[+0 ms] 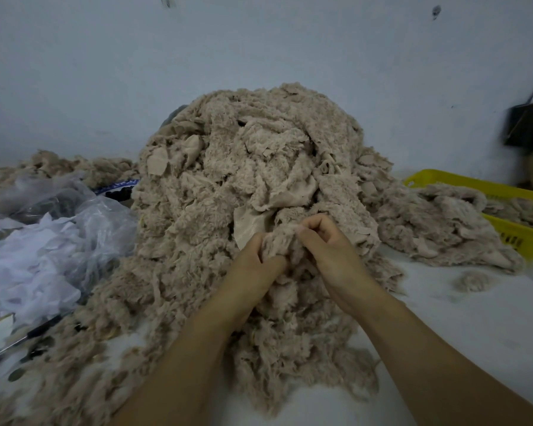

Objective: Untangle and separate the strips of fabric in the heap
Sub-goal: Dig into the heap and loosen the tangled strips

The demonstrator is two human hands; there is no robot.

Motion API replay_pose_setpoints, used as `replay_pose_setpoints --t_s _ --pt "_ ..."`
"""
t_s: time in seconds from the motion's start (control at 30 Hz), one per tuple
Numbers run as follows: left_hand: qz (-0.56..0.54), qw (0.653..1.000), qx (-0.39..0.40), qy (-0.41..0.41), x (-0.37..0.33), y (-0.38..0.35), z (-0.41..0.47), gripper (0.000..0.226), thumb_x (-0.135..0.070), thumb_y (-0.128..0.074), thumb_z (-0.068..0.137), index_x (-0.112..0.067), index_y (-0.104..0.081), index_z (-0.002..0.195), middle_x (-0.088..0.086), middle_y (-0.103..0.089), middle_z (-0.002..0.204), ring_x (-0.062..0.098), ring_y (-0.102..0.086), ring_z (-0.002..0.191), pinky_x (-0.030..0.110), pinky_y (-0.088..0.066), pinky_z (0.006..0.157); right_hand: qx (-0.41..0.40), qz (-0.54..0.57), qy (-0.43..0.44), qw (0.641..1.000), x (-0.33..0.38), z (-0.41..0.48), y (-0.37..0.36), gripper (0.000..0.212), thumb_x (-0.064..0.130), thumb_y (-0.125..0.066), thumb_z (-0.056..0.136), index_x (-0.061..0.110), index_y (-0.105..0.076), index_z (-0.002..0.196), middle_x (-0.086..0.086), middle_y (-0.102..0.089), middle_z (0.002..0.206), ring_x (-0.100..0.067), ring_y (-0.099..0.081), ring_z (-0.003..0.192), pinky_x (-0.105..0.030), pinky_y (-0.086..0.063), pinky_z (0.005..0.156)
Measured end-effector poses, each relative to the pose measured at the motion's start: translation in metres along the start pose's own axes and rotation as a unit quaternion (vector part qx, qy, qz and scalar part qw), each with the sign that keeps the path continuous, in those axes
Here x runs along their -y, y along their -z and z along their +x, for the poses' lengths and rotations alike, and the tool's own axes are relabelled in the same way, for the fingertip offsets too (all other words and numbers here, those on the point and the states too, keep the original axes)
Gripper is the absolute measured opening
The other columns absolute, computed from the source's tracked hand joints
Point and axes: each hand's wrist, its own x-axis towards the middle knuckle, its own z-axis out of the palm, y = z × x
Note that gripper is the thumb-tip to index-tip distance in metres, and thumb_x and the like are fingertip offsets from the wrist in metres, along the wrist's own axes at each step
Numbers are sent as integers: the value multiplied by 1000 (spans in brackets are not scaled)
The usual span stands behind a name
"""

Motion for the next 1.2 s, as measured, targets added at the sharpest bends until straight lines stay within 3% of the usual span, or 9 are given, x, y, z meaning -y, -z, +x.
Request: replay_pose_setpoints --t_s 0.23,0.33,0.43,0.5,0.63,0.8,1.0,1.1,1.2 --pt "-136 990 -11 35 0 5 2 34 -16 -55 98 -26 -60 131 0 -76 108 16 -73 99 25 -59 73 2 -34 -38 999 -3 2 2 36 78 -58 73 46 -65 86 23 -69 98 2 -63 96 -28 -47 87" --pt "-104 994 -25 38 -2 1 -1 46 -24 -60 97 -27 -51 142 -10 -75 106 7 -72 95 18 -57 71 60 -154 -24 986 -6 -5 0 20 68 -55 85 49 -61 86 27 -65 84 12 -60 77 -9 -43 67" --pt "-93 993 -51 46 -2 1 -1 63 -31 -63 96 -27 -34 152 -21 -68 108 -1 -68 94 19 -56 75 21 -232 25 972 -9 -2 1 38 45 -55 97 12 -48 78 10 -43 62 -3 -39 53 -15 -31 49" --pt "-70 995 -55 40 -3 1 -1 72 -43 -66 93 -28 -30 154 -26 -61 111 -5 -61 99 15 -50 72 -14 -229 23 973 -7 -1 3 40 44 -55 97 18 -41 70 12 -35 55 -4 -33 49 -16 -28 45" --pt "-100 992 -56 61 -7 2 1 81 -57 -71 81 -27 -40 150 -13 -56 138 15 -56 126 33 -48 100 -82 -58 -76 992 5 -1 6 41 56 -59 90 21 -62 69 3 -60 58 -17 -55 51 -26 -53 55" --pt "-219 969 -31 105 -9 9 0 23 -39 -71 88 -24 -64 103 2 -78 86 19 -76 78 30 -59 56 -141 163 -130 968 13 3 13 16 41 -62 94 31 -64 83 7 -28 50 -7 -23 37 -21 -23 38" --pt "-393 918 -48 33 -9 29 2 26 -14 -74 65 -9 -78 90 15 -76 82 24 -75 70 31 -60 54 -211 294 -140 922 18 7 24 20 36 -57 98 24 -58 82 9 -29 44 -6 -19 33 -19 -20 32" --pt "-449 892 -51 18 -4 38 4 25 -23 -63 81 -7 -81 81 13 -77 93 23 -76 82 32 -61 61 -185 172 -108 961 15 4 32 15 35 -61 96 27 -61 83 7 -42 53 -5 -32 39 -19 -26 39" --pt "-455 888 -30 58 -5 33 5 36 -32 -54 95 -7 -81 96 16 -75 108 27 -74 94 38 -61 67 -81 -134 -45 987 3 -1 14 10 47 -60 92 38 -64 89 14 -61 95 4 -59 82 -16 -43 66"
